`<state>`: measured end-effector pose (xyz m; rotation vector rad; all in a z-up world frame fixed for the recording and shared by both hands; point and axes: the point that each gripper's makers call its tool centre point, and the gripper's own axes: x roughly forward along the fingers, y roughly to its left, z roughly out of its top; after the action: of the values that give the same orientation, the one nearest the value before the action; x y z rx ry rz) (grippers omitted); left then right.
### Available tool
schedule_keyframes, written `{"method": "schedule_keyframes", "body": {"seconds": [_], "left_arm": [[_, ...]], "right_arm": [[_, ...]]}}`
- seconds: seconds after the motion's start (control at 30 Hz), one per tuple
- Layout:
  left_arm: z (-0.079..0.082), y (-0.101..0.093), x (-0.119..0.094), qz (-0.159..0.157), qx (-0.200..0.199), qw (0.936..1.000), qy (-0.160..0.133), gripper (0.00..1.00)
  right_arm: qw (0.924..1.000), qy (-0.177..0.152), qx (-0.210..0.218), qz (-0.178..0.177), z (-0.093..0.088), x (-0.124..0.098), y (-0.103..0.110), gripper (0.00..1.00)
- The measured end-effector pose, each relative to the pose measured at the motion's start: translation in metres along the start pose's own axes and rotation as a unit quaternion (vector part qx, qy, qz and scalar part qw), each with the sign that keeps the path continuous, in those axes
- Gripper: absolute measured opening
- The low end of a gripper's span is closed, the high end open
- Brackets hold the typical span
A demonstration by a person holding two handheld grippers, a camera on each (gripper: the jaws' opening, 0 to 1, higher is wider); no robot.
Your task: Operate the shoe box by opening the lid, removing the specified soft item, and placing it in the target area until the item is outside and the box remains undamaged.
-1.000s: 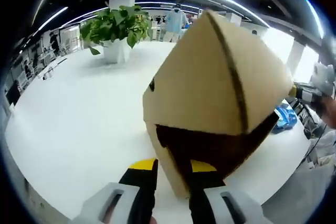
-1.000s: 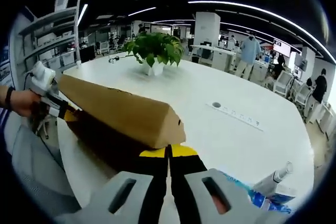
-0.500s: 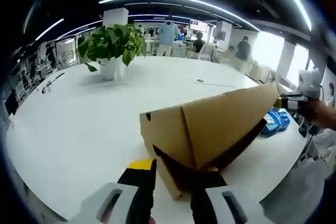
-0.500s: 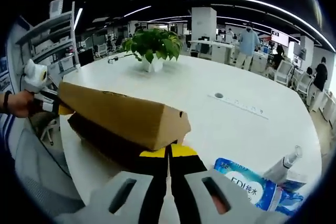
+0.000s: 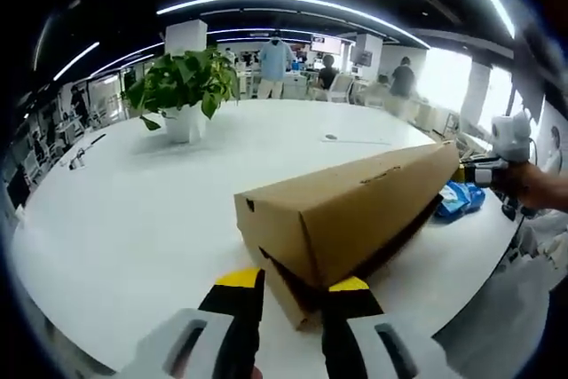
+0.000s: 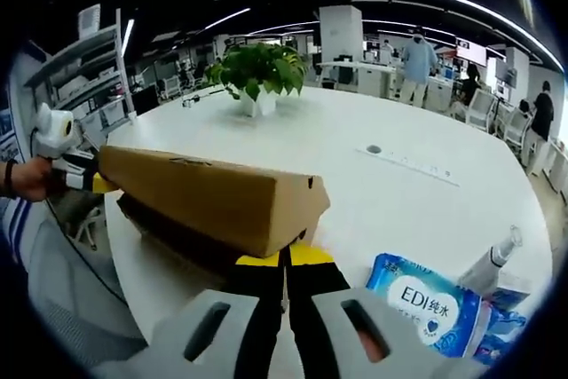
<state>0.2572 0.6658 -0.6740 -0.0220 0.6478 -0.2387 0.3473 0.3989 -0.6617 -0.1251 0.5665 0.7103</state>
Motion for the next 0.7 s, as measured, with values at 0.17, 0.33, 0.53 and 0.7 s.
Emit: {"method": "schedule_keyframes", "body": {"seconds": [0.17,0.33,0.53,0.7], "left_arm": [[0.002,0.000,-0.004,0.000,0.002,1.0000,-0.004,0.25],[-0.002,-0.001,-0.006,-0.001,0.004,1.0000,-0.001,0.25],[-0.009,-0.001,-0.012,-0.003,0.008,0.9999,0.006,0.25],[-0.014,0.000,-0.016,-0.003,0.007,0.9999,0.011,0.24]], "right_arm": [[1.0000,0.000,0.002,0.002,-0.001,0.000,0.001,0.00],[1.0000,0.002,0.003,0.001,-0.004,0.000,0.001,0.00],[0.9999,0.008,0.011,0.004,-0.012,0.000,0.004,0.00],[0.9997,0.011,0.020,0.006,-0.022,0.002,0.005,0.00]]}}
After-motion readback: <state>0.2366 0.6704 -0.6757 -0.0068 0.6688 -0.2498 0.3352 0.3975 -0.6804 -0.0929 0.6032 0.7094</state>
